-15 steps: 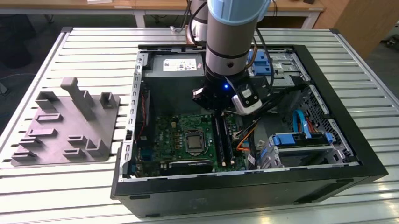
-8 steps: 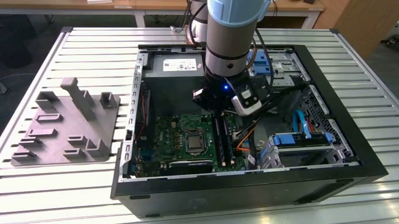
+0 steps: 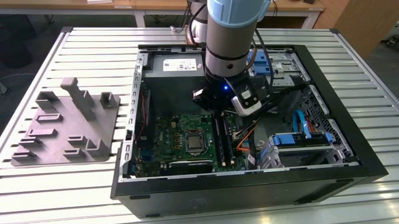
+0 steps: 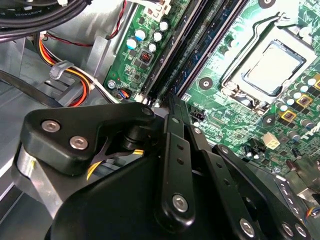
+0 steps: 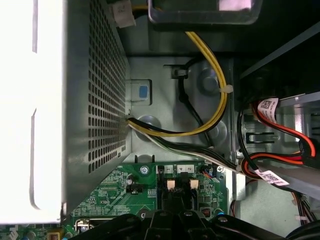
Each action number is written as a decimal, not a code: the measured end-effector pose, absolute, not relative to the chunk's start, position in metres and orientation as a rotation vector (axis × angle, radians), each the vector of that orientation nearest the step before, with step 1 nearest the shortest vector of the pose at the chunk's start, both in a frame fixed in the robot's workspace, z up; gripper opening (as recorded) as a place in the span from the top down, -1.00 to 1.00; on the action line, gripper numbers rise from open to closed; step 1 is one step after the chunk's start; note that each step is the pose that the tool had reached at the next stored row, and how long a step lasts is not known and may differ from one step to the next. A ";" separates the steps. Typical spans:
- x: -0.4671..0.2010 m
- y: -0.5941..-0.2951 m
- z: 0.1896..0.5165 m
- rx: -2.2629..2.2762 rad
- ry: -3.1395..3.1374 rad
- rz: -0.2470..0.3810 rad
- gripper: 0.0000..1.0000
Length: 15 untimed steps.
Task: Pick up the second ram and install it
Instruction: 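Press down the second ram until it locks into place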
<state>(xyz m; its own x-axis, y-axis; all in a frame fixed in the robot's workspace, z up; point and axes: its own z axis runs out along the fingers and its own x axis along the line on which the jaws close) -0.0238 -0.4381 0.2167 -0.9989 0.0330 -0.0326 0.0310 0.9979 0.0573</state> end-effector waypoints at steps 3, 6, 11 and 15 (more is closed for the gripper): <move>-0.024 -0.438 0.216 0.050 3.106 0.089 0.80; -0.024 -0.438 0.216 0.050 3.106 0.089 0.80; -0.024 -0.438 0.216 0.050 3.106 0.089 0.80; -0.024 -0.438 0.224 0.050 3.106 0.089 0.80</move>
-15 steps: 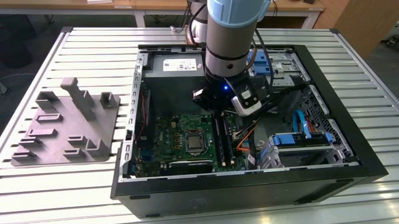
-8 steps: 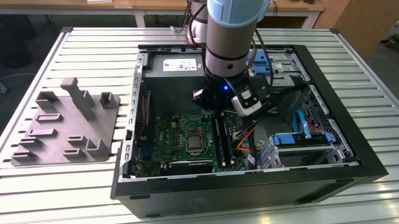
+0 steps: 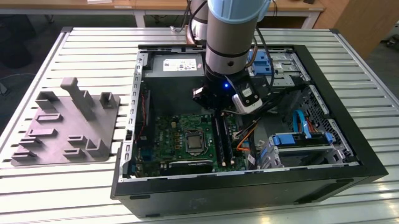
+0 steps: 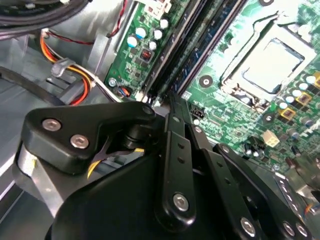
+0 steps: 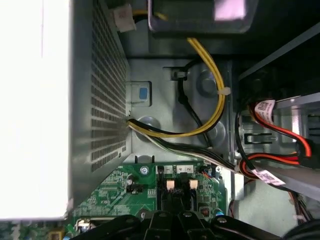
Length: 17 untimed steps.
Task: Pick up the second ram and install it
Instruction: 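Press down the second ram until it locks into place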
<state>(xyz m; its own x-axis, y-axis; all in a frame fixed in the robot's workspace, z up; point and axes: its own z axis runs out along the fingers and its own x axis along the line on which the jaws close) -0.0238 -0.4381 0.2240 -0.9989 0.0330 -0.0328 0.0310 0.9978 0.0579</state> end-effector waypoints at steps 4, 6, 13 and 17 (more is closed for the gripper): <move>-0.024 -0.438 0.231 0.050 3.106 0.089 0.80; -0.024 -0.438 0.232 0.050 3.106 0.088 0.80; -0.024 -0.447 0.232 0.050 3.106 0.084 0.80; -0.024 -0.454 0.232 0.050 3.106 0.083 0.80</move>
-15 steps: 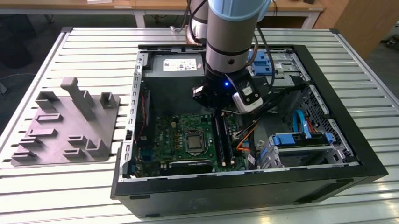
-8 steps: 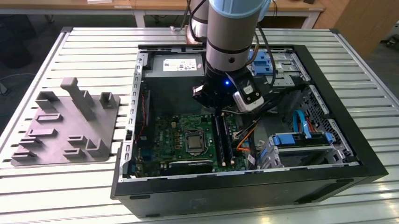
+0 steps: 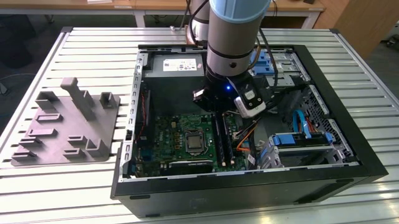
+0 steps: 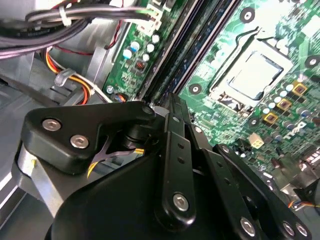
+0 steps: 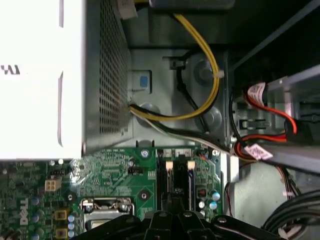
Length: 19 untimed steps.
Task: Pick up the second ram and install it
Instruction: 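Press down the second ram until it locks into place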
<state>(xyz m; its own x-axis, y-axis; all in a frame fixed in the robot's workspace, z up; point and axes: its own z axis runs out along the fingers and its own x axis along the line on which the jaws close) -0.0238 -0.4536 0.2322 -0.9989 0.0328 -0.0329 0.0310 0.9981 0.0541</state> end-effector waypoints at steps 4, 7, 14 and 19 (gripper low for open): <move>-0.024 -0.460 0.232 0.050 3.106 0.083 0.80; -0.024 -0.466 0.232 0.050 3.106 0.083 0.80; -0.024 -0.479 0.232 0.050 3.106 0.083 0.80; -0.024 -0.487 0.232 0.050 3.106 0.083 0.80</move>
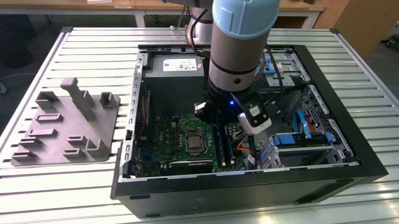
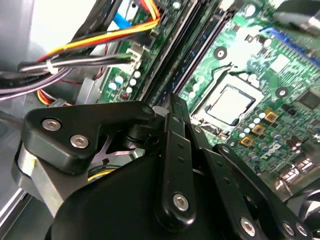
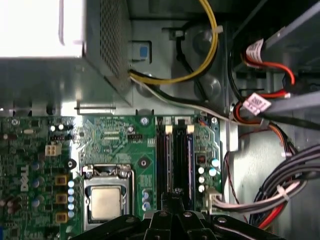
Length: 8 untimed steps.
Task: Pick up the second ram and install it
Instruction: 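Press down the second ram until it locks into place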
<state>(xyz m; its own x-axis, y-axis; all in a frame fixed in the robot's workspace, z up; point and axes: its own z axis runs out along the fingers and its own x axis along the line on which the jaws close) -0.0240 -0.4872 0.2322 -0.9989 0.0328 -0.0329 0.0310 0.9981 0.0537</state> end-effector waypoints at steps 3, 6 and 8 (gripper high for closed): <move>-0.024 -0.493 0.232 0.050 3.106 0.083 0.80; -0.024 -0.498 0.232 0.050 3.106 0.083 0.80; -0.024 -0.500 0.232 0.050 3.106 0.083 0.80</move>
